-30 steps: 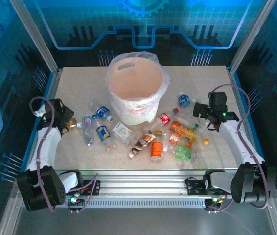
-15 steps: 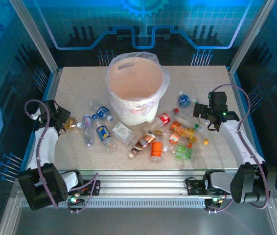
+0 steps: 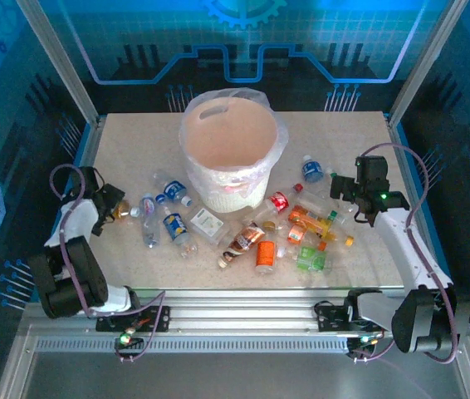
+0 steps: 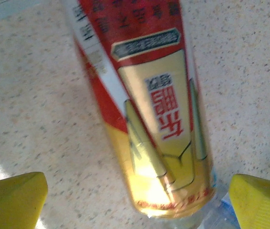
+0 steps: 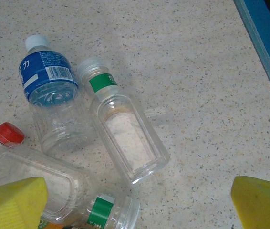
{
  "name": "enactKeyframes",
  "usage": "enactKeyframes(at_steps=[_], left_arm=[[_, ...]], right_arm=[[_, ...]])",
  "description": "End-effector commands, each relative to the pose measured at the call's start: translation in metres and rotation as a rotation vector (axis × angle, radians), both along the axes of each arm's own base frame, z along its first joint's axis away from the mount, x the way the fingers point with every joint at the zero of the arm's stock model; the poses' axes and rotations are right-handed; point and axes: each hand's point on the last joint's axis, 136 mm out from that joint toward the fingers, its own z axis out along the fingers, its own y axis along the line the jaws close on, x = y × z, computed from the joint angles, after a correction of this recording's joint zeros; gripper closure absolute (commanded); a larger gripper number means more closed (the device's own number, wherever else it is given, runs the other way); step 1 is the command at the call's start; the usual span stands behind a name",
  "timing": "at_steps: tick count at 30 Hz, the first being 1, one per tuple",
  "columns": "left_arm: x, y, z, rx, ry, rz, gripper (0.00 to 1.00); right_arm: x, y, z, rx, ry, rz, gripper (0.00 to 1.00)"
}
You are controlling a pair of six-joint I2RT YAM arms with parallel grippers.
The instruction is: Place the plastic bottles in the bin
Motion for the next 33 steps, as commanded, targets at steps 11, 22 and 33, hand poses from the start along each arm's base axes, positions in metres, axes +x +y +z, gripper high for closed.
enactKeyframes(at_steps=[11,22,33], left_arm=[[0.04,0.009,-0.035,-0.089,-0.006,0.025,0.01],[0.068,0.015,-0.043,-0.117,-0.059,0.032,0.41],[0.109,0.015,0.055,-0.066,-0.262,-0.088,0.65]], right_arm=[[0.003,-0.002,-0.003,0.0,0.023,0.009,0.0],[0.003,0.0,-0.004,0.008,0.026,0.015,0.0],[0.0,0.003,0.003,0.031,0.03,0.005,0.0]])
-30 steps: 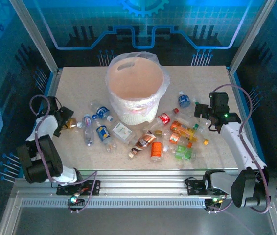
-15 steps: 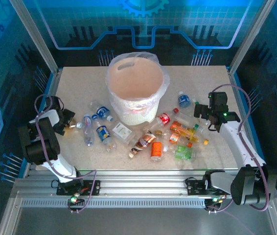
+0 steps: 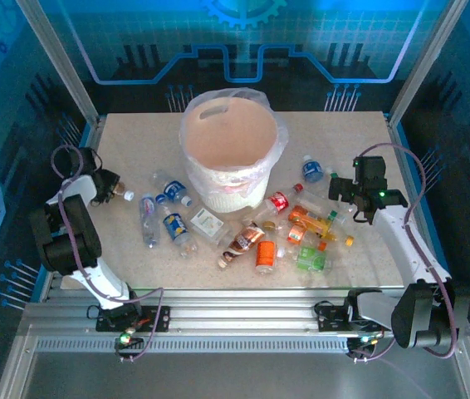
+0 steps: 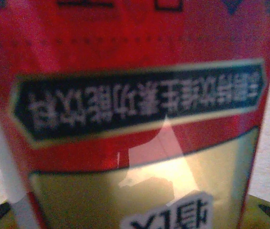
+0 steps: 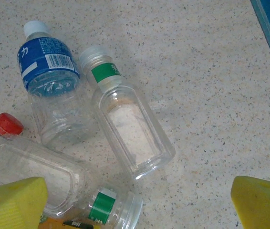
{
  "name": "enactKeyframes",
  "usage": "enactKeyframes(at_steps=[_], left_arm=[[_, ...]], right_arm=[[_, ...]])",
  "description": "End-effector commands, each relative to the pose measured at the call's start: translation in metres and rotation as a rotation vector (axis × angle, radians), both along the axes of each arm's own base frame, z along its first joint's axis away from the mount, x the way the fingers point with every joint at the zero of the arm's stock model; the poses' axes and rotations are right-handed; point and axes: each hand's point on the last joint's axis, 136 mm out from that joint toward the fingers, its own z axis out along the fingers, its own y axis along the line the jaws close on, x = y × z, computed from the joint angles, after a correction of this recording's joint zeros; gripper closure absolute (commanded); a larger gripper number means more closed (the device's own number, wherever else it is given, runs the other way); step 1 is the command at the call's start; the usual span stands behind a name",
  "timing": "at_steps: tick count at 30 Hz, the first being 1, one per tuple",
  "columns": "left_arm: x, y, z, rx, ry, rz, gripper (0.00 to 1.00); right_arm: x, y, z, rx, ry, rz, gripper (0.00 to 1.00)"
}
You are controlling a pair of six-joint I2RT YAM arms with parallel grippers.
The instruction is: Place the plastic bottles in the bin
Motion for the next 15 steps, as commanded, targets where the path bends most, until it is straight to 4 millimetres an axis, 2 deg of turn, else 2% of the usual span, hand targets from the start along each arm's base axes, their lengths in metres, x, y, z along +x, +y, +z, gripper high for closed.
enactKeyframes(at_steps=[1,3,6,15], left_arm=[[0.016,-0.009,0.069,0.033,-0.143,-0.095,0.67],[0.02,-0.02,0.099,0.056,-0.195,-0.147,0.69],[0.024,-0.048,0.145,0.087,-0.27,-0.264,0.71],[0.021,-0.145,0.297,0.26,-0.549,-0.575,0.75]], right_arm=[[0.0,0.0,0.014,0.026,-0.013,-0.015,0.0],[-0.003,-0.001,0.018,0.03,-0.014,-0.025,0.0],[-0.008,-0.002,0.024,0.034,-0.007,-0.045,0.0],[-0.021,-0.003,0.034,0.05,0.017,-0.073,0.0]])
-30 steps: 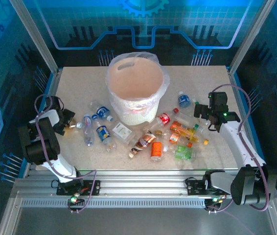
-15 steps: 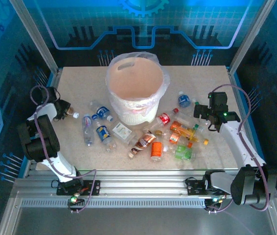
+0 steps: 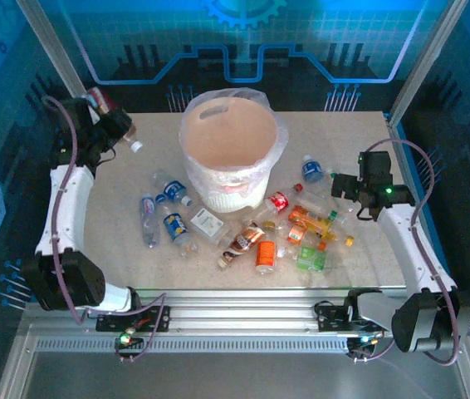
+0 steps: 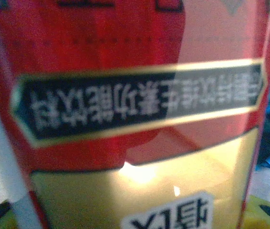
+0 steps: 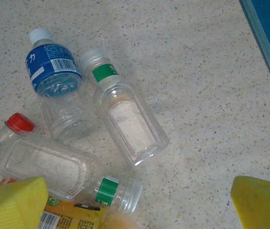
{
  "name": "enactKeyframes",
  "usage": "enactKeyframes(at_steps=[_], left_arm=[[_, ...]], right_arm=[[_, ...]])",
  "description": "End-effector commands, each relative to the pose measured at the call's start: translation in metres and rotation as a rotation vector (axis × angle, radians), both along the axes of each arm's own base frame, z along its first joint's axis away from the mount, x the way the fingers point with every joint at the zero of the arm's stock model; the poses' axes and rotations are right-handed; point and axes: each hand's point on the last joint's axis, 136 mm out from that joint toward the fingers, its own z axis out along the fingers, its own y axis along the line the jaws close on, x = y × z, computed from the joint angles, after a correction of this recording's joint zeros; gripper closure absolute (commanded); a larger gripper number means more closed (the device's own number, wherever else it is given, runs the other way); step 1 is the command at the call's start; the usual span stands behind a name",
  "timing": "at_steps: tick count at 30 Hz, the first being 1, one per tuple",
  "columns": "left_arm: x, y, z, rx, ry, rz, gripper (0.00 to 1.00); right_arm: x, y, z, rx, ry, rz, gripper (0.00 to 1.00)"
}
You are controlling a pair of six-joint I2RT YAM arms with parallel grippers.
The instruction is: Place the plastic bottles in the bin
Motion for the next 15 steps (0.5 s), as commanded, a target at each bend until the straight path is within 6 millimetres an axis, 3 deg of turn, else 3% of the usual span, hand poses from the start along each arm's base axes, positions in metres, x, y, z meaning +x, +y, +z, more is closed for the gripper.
enactKeyframes(at_steps=[1,8,15], left_arm=[[-0.015,-0.04,0.051,0.081,-0.087,-0.14,0.75],[-0.024,-0.108,0.133,0.126,-0.292,-0.304,0.78],[-0.02,-0.176,0.178,0.148,-0.429,-0.463,0.79]], right_arm=[[-0.01,-0.003,0.007,0.022,0.01,-0.037,0.0],[-0.014,-0.002,0.002,0.047,0.027,-0.059,0.0],[-0.016,-0.002,-0.001,0.062,0.048,-0.079,0.0]])
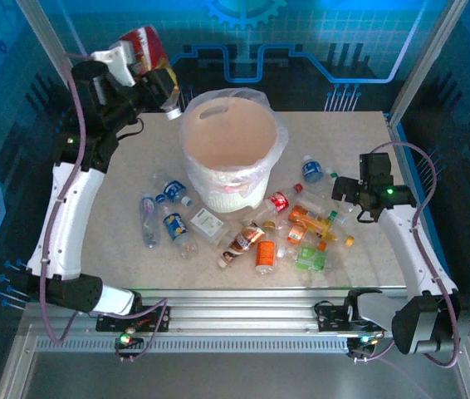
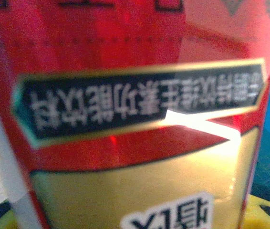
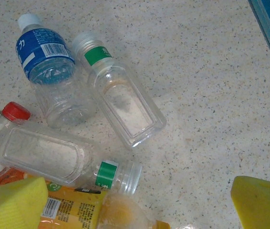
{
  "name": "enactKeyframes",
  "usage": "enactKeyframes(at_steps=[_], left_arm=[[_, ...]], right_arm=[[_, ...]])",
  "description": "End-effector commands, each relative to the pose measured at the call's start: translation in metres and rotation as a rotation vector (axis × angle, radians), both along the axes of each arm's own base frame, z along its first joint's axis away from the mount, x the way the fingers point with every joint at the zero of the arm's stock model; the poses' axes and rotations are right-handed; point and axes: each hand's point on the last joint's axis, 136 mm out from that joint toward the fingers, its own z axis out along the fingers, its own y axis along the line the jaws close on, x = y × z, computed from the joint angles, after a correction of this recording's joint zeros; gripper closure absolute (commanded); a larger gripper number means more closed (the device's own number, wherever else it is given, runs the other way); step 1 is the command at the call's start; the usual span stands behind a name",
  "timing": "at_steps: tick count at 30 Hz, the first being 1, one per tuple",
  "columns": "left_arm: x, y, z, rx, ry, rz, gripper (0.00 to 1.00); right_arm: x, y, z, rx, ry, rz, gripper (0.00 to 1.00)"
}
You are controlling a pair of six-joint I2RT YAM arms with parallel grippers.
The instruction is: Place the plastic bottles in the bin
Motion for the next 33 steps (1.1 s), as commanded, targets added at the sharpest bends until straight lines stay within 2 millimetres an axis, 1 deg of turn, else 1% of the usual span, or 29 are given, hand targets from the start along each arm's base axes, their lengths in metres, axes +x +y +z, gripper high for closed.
enactKeyframes(at_steps=[1,5,8,11,14,20,25,29,33], left_arm=[[0.006,-0.034,0.021,0.041,-0.079,-0.089,0.79],[0.007,-0.076,0.037,0.071,-0.128,-0.184,0.79],[0.007,-0.104,0.043,0.099,-0.157,-0.244,0.79],[0.006,-0.129,0.041,0.137,-0.179,-0.298,0.79],[0.008,-0.147,0.032,0.174,-0.186,-0.335,0.79],[0.011,-0.162,0.015,0.221,-0.172,-0.374,0.8],[0.011,-0.169,0.0,0.264,-0.147,-0.4,0.8],[0.015,-0.17,-0.019,0.306,-0.124,-0.406,0.81],[0.021,-0.17,-0.045,0.359,-0.09,-0.4,0.8]], right_arm=[[-0.003,-0.002,0.005,0.026,0.001,-0.035,0.0],[-0.005,-0.003,0.002,0.029,0.004,-0.042,0.0],[-0.006,-0.002,-0.001,0.034,0.013,-0.044,0.0],[-0.007,-0.002,-0.004,0.038,0.019,-0.046,0.0],[-0.009,-0.002,-0.005,0.042,0.022,-0.047,0.0],[-0.011,0.0,0.001,0.054,0.01,-0.038,0.0],[-0.012,0.002,0.003,0.065,0.005,-0.039,0.0],[-0.012,0.002,0.006,0.068,-0.01,-0.039,0.0],[-0.013,0.002,0.006,0.069,-0.01,-0.036,0.0]])
